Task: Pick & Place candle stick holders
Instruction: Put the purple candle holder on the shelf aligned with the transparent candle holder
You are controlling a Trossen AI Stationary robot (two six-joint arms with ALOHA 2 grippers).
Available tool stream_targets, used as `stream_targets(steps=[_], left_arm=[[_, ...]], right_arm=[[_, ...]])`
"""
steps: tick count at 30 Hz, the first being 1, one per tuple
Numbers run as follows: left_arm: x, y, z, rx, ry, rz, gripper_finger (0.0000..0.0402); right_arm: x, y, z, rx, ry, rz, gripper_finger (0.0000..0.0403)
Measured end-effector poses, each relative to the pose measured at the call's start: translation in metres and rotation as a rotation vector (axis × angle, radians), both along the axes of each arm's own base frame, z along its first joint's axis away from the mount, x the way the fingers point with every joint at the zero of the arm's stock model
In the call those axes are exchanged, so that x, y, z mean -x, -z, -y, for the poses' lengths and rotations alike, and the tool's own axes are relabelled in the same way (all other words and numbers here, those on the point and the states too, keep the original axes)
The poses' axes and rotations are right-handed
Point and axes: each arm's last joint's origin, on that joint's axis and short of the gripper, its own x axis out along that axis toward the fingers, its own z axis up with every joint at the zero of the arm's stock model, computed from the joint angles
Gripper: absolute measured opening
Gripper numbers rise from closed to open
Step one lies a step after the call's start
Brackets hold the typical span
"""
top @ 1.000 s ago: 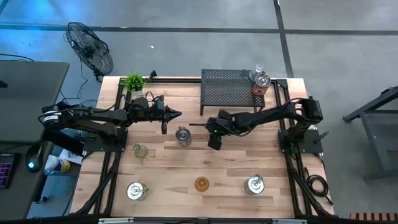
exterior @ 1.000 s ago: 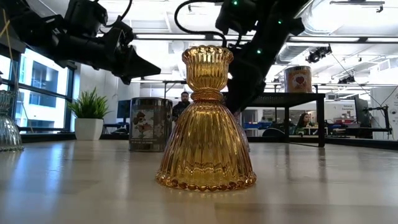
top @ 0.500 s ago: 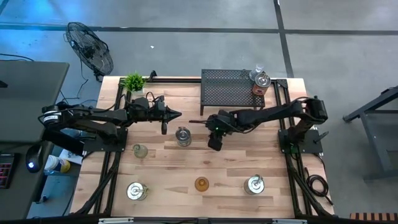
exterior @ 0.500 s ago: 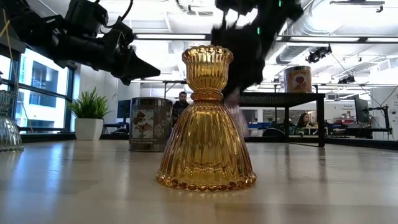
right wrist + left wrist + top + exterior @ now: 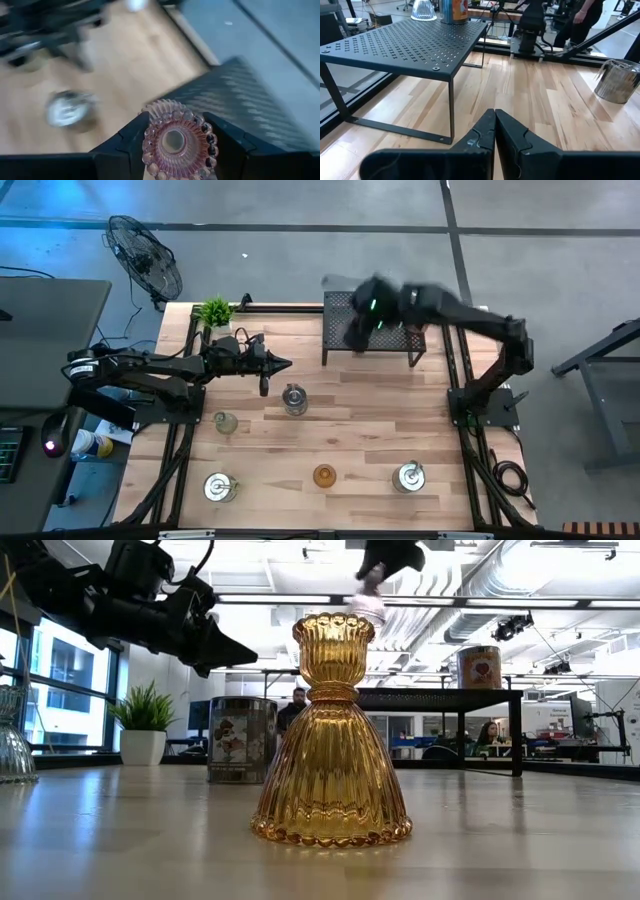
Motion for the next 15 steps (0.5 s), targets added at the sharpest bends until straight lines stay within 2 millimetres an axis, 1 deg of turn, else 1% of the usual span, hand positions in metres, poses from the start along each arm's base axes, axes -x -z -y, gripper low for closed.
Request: stream_targets(steps=[3,5,7,11,15], left_arm=[[0.0,0.0,0.0,0.001,0.007,0.0,0.0005],[0.0,0.0,0.0,0.002,0.011,0.001,0.0005],[0.0,0.0,0.0,0.001,0.011,0.0,0.0005],[0.0,0.0,0.0,0.0,0.011,0.002,0.0005],[0.0,-0.001,0.0,-0.004,0.011,0.009,0.0005]], right_arm=[[0.019,-0.004,0.039,0.016,0.087,-0.044,0.0157],[0.032,0.001,0.065,0.0,0.14,-0.075,0.0158],[0.042,0.011,0.086,-0.019,0.169,-0.107,0.0159],[0.055,0.034,0.118,-0.032,0.196,-0.123,0.0159],[0.063,0.052,0.139,-0.035,0.197,-0.112,0.0159]])
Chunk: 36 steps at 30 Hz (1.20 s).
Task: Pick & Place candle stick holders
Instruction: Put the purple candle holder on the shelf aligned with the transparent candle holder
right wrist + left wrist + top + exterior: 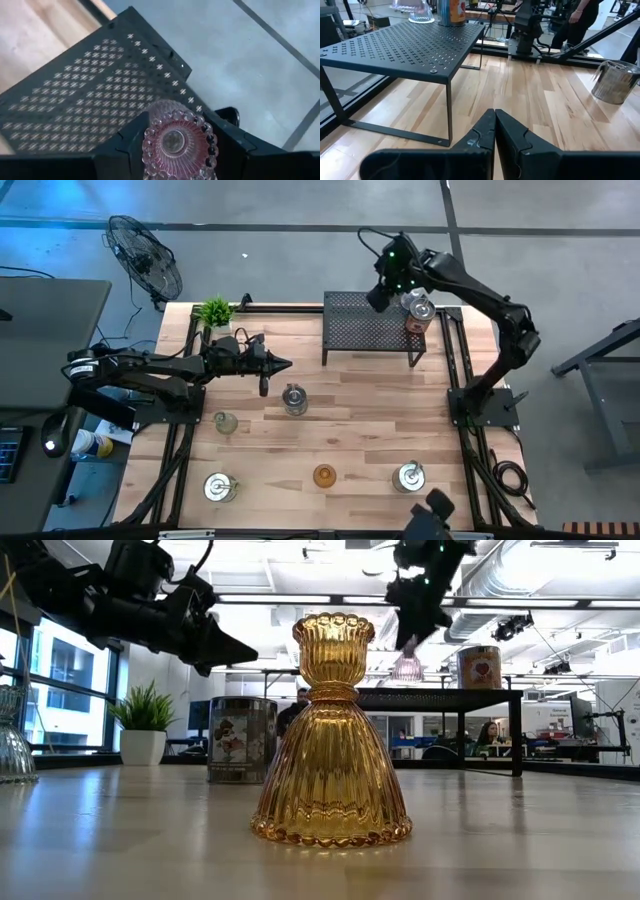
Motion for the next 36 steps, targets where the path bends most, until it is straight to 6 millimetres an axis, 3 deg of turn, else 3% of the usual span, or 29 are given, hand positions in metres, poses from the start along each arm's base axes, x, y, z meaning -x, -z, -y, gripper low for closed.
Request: stream_targets(steps=[13,36], left_arm=[[0.0,0.0,0.0,0.0,0.0,0.0,0.0005],[0.0,0.0,0.0,0.001,-0.001,0.0,0.0005]], right_arm=[[0.017,0.032,0.023,0.002,-0.013,-0.051,0.0162],[0.018,0.032,0.029,0.031,-0.035,-0.026,0.0166]])
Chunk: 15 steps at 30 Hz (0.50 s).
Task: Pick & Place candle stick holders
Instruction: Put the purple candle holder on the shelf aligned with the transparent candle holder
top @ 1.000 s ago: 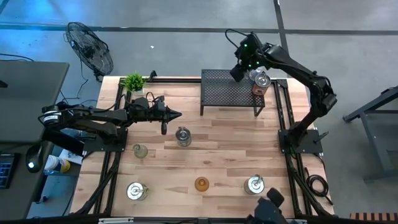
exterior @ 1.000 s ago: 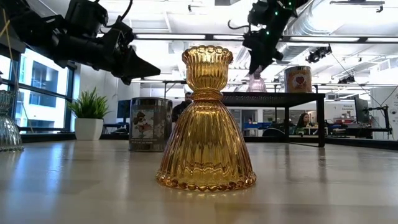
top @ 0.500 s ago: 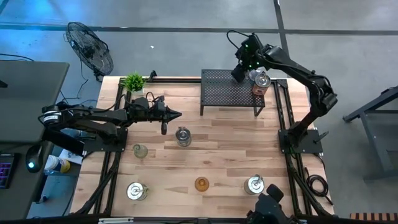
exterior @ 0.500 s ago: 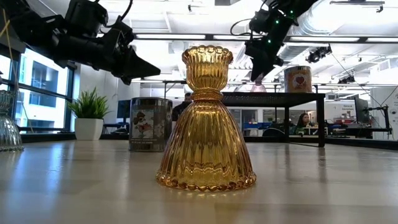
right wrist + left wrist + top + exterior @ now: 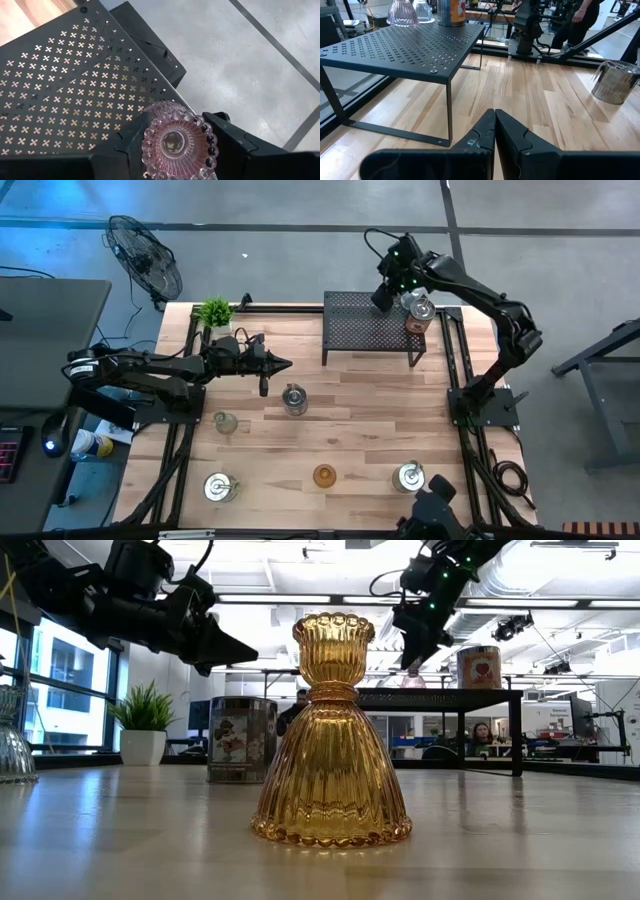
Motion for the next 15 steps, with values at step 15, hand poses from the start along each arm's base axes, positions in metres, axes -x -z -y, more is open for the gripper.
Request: stream_targets(steps=[15], left_arm=[[0.0,0.0001,0.0,0.001,0.0,0.0,0.0005]], right_arm=[[0.0058,0.0029,0.0058,-0.022,0.016,-0.006,0.0168]])
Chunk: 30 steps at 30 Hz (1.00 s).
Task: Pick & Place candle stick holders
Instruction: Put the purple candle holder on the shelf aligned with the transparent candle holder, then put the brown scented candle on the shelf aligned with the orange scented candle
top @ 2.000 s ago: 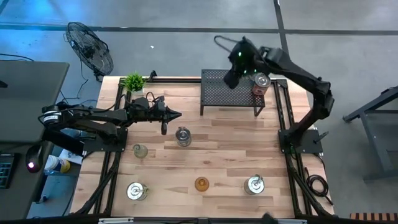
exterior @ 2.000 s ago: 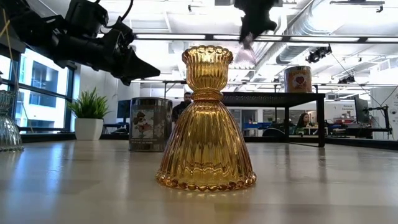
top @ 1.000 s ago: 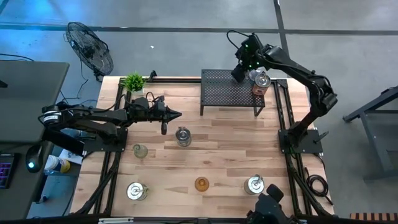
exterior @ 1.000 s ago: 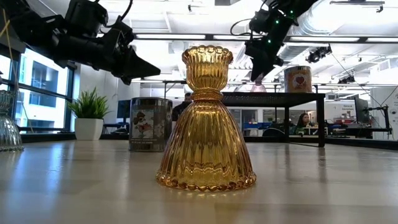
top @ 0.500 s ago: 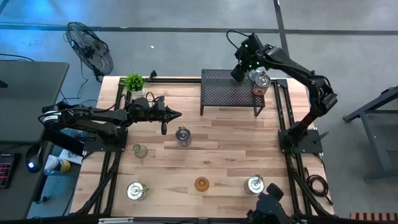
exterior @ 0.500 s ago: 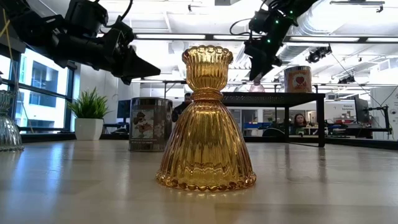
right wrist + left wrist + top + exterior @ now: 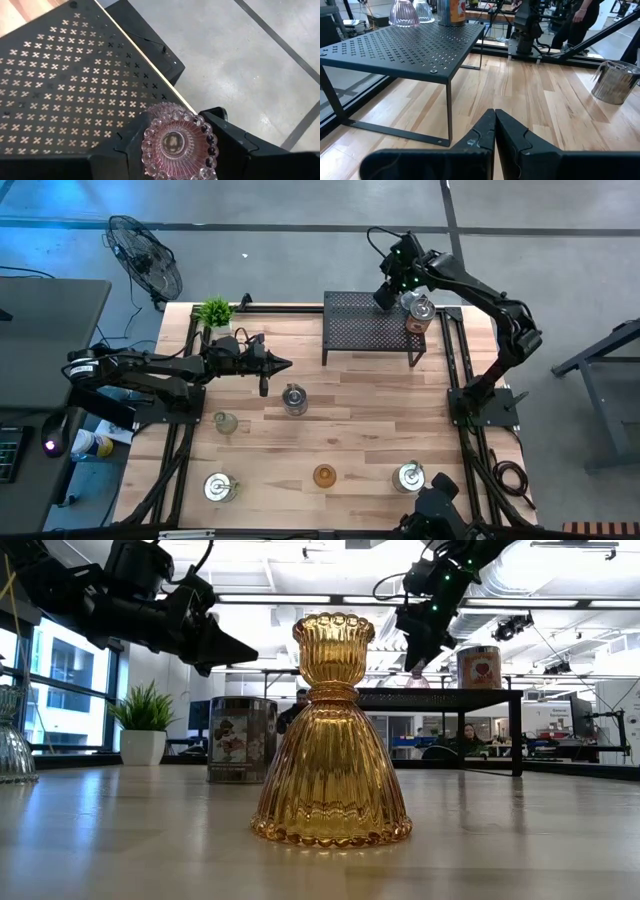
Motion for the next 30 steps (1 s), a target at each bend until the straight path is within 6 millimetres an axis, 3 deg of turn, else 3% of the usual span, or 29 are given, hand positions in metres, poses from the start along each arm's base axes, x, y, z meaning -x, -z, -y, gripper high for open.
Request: stream_targets(steps=[6,22,30], left_arm=[[0.0,0.0,0.0,0.001,0.006,0.001,0.0005],[0.0,0.0,0.0,0.002,0.008,0.0,0.0005],[0.0,0.0,0.0,0.001,0.009,0.0,0.0005]], right_arm=[[0.001,0.003,0.003,-0.001,0.008,-0.02,0.0158],[0.001,0.002,0.004,0.013,0.01,-0.01,0.0188],[-0.002,-0.009,0.004,0.081,0.005,0.042,0.0232]])
